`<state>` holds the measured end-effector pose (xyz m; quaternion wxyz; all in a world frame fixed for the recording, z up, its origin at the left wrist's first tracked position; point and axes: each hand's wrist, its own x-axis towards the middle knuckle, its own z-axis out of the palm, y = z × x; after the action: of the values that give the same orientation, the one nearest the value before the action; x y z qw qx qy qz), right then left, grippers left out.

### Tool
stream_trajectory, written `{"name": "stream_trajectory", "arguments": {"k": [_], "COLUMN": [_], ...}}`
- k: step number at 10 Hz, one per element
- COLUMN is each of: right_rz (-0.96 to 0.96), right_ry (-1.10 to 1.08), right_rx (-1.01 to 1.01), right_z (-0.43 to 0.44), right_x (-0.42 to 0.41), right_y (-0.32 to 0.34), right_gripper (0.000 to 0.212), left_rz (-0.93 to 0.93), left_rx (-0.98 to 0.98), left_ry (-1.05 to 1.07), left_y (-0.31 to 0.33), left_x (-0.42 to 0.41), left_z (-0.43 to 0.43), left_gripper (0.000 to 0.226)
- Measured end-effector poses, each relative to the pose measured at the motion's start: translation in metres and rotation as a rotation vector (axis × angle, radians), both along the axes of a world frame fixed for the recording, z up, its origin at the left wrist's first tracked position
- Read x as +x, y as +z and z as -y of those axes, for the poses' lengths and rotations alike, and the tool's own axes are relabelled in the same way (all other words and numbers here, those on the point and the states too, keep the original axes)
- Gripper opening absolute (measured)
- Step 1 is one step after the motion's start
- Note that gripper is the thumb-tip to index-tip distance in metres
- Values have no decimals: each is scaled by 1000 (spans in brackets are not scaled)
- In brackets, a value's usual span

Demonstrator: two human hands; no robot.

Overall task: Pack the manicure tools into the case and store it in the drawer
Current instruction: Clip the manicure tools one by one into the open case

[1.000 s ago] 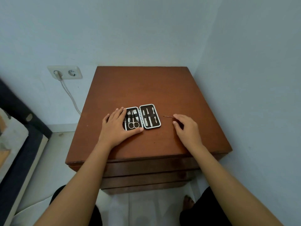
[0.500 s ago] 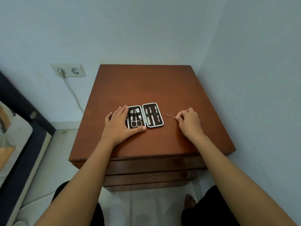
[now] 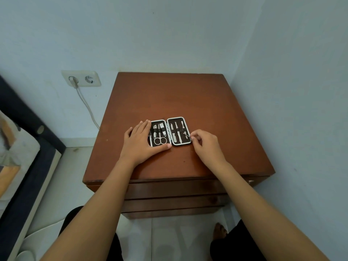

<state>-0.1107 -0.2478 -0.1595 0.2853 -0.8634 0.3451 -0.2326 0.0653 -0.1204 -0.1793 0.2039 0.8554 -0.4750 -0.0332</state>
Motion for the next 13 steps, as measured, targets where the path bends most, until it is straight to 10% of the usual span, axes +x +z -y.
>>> {"name": "stream_trajectory", "arguments": {"k": [13], "right_rz": [-412], "right_ry": [155], "right_rx": [-276], "right_z": [-33], "right_x": [30], "right_y": [-10], "right_gripper": [47], "left_rz": [5], "left_rx": [22], "left_ry": [52], "left_y": [-9], "left_x": [19], "left_z": [-19], "left_gripper": [120]}}
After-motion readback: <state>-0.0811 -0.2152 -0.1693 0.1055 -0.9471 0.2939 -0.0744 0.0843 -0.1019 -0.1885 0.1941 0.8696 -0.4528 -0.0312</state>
